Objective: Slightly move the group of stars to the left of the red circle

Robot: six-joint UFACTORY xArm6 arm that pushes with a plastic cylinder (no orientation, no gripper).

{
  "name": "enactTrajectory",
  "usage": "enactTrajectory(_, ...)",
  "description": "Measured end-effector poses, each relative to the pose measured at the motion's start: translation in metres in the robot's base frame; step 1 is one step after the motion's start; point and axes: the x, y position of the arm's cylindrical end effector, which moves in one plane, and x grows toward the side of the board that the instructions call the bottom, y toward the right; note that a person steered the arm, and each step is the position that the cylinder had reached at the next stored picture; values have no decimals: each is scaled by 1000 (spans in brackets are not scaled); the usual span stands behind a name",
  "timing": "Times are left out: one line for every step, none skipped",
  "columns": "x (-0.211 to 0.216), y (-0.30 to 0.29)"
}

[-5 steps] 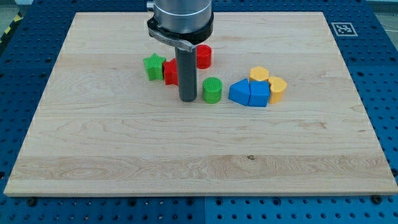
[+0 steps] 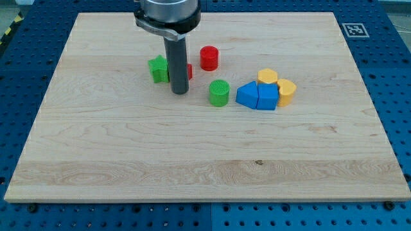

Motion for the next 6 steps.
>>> enactTrajectory(0,14)
enactTrajectory(-10,22)
enactTrajectory(-16,18)
enactTrajectory(-24,-1)
enactTrajectory(-30,-21)
enactTrajectory(-30,-37)
